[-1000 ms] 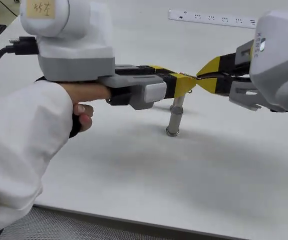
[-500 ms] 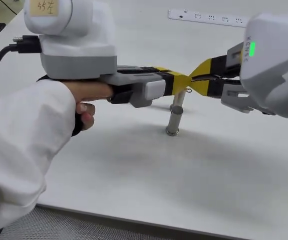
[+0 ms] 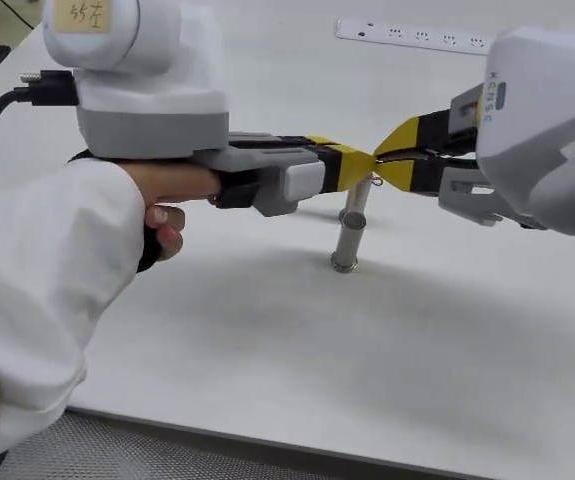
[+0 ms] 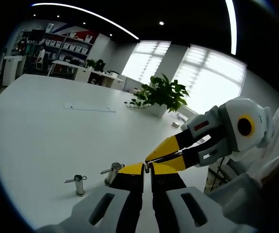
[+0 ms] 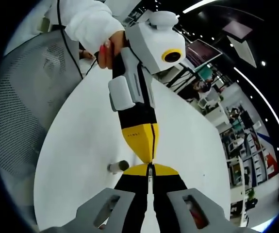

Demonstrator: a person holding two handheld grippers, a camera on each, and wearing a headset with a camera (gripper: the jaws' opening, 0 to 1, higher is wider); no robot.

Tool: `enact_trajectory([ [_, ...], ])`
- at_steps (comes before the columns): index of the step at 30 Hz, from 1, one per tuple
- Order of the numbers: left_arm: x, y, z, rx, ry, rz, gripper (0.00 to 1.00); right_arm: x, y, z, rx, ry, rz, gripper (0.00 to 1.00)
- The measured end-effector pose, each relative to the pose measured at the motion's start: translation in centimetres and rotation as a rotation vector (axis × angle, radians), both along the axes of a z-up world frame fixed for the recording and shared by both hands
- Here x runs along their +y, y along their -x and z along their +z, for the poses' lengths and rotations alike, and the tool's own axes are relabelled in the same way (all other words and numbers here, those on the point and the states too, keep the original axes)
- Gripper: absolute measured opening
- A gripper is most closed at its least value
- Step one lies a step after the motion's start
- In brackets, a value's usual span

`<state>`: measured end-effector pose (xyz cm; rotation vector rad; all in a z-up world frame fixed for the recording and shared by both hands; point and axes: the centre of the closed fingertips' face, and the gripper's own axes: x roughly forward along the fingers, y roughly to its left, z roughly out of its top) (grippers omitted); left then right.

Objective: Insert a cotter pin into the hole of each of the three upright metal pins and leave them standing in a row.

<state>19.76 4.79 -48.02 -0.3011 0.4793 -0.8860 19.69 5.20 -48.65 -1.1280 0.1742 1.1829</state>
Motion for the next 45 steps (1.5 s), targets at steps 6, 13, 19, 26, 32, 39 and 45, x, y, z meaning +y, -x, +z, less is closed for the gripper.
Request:
enact_trajectory([
  [6,-0.2,0.2,0.1,-0.005,-0.004,0.0,0.0,0.0,0.2,0.0,0.008,-0.006,-0.005,0.0],
  [13,0.0,0.4,-0.1,0.003,-0.012,-0.021,0.0,0.1,0.5,-0.1,0.021,-0.003,0.002,0.0],
  [19,0.1,0.5,-0.2,0.038,-0.007,-0.008,0.0,0.3,0.6,-0.2,0.03,-0.002,0.006,0.0],
  [26,0.1,0.4,-0.2,0.045,-0.007,-0.002,0.0,0.3,0.4,-0.3,0.044,-0.011,0.001,0.0],
  [32,0.2,0.5,-0.3,0.042,-0.018,-0.003,0.0,0.3,0.4,-0.3,0.039,-0.01,0.017,0.0],
  [39,1.1,0.4,-1.0,0.048,-0.052,0.005,0.0,-0.3,-0.2,-0.7,0.019,0.0,0.013,0.08],
  [45,1.5,0.6,-1.3,0.03,-0.085,0.003,0.0,-1.0,-0.4,-1.4,0.114,-0.025,-0.034,0.14],
])
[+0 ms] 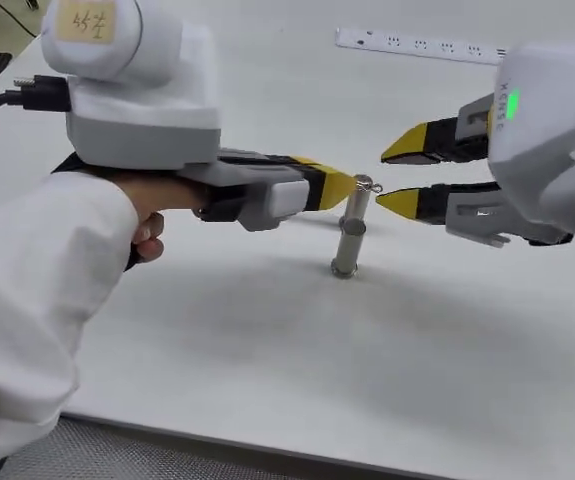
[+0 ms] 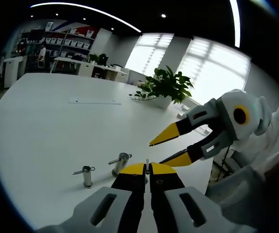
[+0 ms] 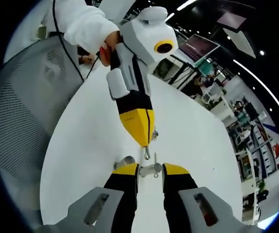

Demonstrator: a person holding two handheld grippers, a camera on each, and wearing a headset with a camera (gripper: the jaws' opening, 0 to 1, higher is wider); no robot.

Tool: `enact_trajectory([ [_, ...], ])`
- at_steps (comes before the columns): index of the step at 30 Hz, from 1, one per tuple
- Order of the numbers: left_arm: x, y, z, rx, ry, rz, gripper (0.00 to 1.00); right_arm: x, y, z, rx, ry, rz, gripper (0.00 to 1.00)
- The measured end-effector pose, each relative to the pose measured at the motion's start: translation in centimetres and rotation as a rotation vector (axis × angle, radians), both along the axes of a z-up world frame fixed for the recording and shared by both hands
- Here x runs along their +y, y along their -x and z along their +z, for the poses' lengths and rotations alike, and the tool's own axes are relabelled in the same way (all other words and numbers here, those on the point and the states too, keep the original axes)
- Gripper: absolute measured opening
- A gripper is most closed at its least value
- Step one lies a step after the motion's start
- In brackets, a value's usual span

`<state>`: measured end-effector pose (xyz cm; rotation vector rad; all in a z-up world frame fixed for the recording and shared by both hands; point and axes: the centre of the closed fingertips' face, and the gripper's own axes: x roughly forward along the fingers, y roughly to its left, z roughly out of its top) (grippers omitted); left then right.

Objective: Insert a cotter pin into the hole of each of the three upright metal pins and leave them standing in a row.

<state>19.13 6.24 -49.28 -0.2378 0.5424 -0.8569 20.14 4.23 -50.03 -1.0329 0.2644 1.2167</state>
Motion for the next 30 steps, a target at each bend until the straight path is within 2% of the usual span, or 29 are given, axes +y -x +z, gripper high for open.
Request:
enact_trajectory([
  [6,0.4,-0.1,0.0,-0.018,-0.012,-0.012,0.0,-0.6,-0.1,-0.6,0.113,-0.032,-0.031,0.15],
  [7,0.4,-0.1,0.0,-0.042,-0.027,-0.024,0.0,-0.6,-0.2,-0.5,0.113,-0.038,-0.032,0.15],
  [8,0.4,-0.1,0.0,-0.043,-0.028,-0.027,0.0,-0.7,-0.2,-0.5,0.118,-0.04,-0.032,0.15],
  [12,0.3,0.4,0.3,-0.096,-0.049,-0.068,0.0,-0.9,0.1,-0.8,0.198,-0.059,-0.043,0.15],
  [14,0.1,0.6,0.3,-0.116,-0.059,-0.09,0.0,-0.8,0.3,-0.7,0.241,-0.086,-0.049,0.16],
  [17,-0.2,1.0,0.6,-0.168,-0.077,-0.134,0.0,-0.6,0.8,-0.7,0.332,-0.127,-0.051,0.16],
  [18,-0.3,1.1,0.6,-0.175,-0.078,-0.139,0.0,-0.5,0.9,-0.7,0.344,-0.131,-0.05,0.16],
  [20,-0.6,1.4,0.9,-0.242,-0.104,-0.184,0.0,-0.4,1.1,-0.4,0.39,-0.159,-0.045,0.15],
  [23,-1.0,1.7,1.1,-0.246,-0.103,-0.197,0.0,-0.3,1.3,-0.5,0.446,-0.178,-0.038,0.13],
  [24,-1.1,1.8,1.3,-0.268,-0.108,-0.209,0.0,0.0,2.2,-0.4,0.473,-0.18,-0.019,0.12],
  [26,-1.2,1.9,1.4,-0.276,-0.108,-0.222,0.0,0.1,2.3,-0.3,0.487,-0.193,-0.025,0.11],
  [27,-1.4,2.1,1.4,-0.29,-0.113,-0.236,0.0,0.2,2.5,-0.3,0.502,-0.194,-0.023,0.1],
  [30,-1.6,2.4,1.5,-0.298,-0.118,-0.256,0.0,0.5,2.8,-0.2,0.51,-0.196,-0.006,0.1],
])
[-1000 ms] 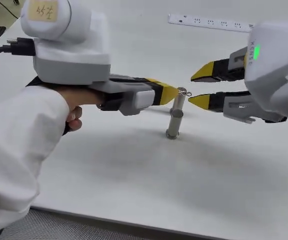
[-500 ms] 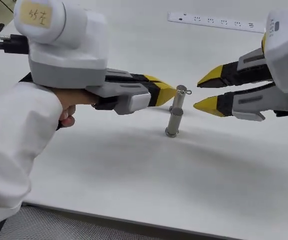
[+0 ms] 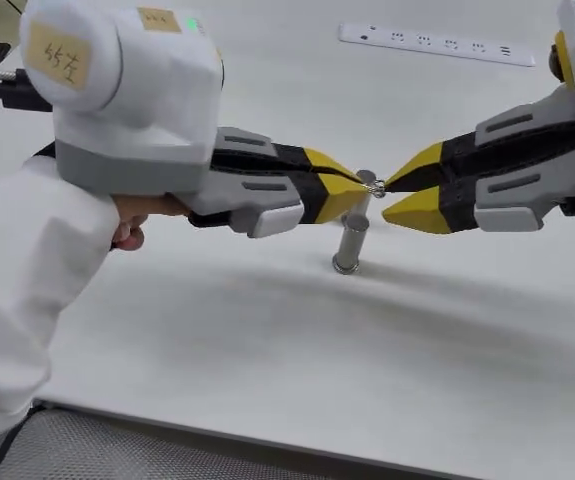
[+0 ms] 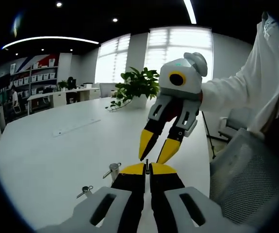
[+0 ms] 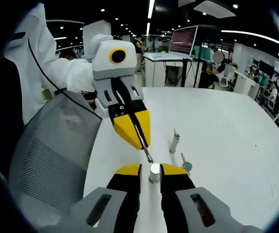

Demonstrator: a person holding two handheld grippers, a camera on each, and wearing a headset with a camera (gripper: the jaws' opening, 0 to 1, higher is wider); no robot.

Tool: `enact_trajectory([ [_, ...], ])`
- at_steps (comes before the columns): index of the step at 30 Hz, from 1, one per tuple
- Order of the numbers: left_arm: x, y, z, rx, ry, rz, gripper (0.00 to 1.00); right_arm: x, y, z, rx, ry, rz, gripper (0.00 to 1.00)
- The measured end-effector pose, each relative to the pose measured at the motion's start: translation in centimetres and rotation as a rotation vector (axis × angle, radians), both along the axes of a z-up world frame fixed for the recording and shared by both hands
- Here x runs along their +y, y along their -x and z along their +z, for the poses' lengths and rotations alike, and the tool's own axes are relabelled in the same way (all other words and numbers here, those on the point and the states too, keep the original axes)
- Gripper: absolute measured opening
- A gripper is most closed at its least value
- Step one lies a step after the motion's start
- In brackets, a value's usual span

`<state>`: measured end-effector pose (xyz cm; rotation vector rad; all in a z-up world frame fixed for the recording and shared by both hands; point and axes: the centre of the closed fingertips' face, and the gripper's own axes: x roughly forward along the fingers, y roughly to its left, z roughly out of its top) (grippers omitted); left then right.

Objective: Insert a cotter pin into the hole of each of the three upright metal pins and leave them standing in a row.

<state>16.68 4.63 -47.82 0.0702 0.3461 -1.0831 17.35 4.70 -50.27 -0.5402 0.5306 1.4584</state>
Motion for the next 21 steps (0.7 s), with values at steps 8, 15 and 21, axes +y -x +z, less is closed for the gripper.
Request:
enact_trajectory([
  [8,-0.3,0.5,0.0,-0.006,-0.011,-0.038,0.0,0.6,1.3,-0.1,0.015,0.002,0.043,0.06],
  [15,-0.4,0.7,0.1,-0.018,-0.023,-0.068,0.0,0.7,1.5,-0.2,0.019,0.004,0.061,0.01],
  [21,-0.4,1.0,-0.1,-0.025,-0.038,-0.1,0.0,0.5,2.1,-0.1,0.046,0.011,0.079,0.0],
])
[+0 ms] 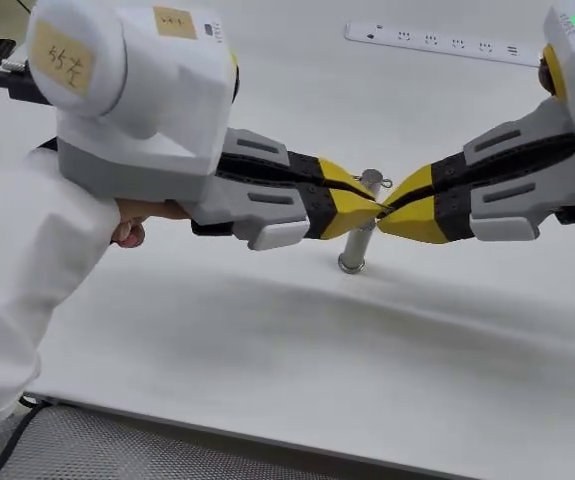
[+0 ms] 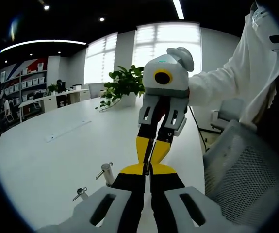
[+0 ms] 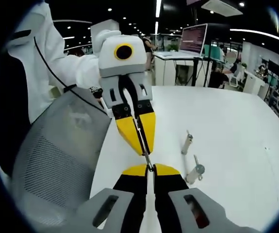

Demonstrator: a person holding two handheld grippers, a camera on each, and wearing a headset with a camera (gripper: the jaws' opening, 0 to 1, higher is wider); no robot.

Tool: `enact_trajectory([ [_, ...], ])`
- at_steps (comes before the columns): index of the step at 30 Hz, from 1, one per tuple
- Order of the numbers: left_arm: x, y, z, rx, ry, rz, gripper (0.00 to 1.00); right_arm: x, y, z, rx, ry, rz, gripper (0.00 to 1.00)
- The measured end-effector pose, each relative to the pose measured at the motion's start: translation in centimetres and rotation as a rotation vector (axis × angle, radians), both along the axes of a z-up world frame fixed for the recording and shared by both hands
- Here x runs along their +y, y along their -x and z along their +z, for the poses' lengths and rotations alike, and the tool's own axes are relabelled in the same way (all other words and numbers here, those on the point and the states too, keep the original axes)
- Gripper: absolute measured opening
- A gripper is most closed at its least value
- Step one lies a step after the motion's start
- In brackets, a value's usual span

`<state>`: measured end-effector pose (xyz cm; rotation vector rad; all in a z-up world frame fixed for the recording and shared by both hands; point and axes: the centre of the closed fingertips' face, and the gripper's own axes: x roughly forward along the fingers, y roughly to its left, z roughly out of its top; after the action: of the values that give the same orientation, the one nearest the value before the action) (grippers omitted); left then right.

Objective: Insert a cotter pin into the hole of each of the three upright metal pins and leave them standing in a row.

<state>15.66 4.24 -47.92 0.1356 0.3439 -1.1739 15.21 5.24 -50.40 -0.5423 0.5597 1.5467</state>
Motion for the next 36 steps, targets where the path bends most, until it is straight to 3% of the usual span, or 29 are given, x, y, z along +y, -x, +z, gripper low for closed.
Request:
enact_trajectory([
  [7,-0.2,0.3,-0.5,0.0,-0.029,-0.024,0.0,-0.3,0.2,0.0,-0.02,0.026,0.025,0.0],
  [12,-0.5,1.0,-0.9,0.008,-0.053,-0.069,0.0,-0.9,0.7,-0.4,-0.002,0.065,0.058,0.0],
  [15,-0.7,1.1,-1.1,0.011,-0.06,-0.079,0.0,-1.2,0.6,-0.4,0.002,0.069,0.052,0.0],
  [17,-0.8,1.0,-1.1,0.036,-0.048,-0.072,0.0,-1.5,0.5,-0.3,0.016,0.064,0.037,0.0],
  [21,-1.1,1.0,-1.3,0.03,-0.056,-0.076,0.0,-1.7,0.4,-0.5,0.017,0.059,0.019,0.0],
  [23,-1.1,1.0,-1.6,0.051,-0.066,-0.078,0.0,-1.8,0.4,-0.6,0.013,0.061,0.016,0.0],
  [24,-1.1,1.0,-1.6,0.038,-0.07,-0.079,0.0,-1.8,0.4,-0.7,0.01,0.062,0.013,0.0],
  [26,-1.2,1.0,-1.8,0.04,-0.08,-0.071,0.01,-1.9,0.4,-0.9,0.015,0.062,0.006,0.0],
  [30,-0.8,0.2,-2.2,0.017,-0.104,-0.038,0.05,-2.3,0.0,-1.4,0.009,0.063,-0.024,0.0],
  [33,-0.4,-0.5,-2.7,0.029,-0.117,-0.006,0.11,-3.0,-0.8,-1.9,0.002,0.07,-0.058,0.0],
  [36,-0.2,-1.2,-2.9,0.017,-0.133,0.022,0.16,-3.7,-1.2,-2.4,-0.002,0.083,-0.081,0.0],
])
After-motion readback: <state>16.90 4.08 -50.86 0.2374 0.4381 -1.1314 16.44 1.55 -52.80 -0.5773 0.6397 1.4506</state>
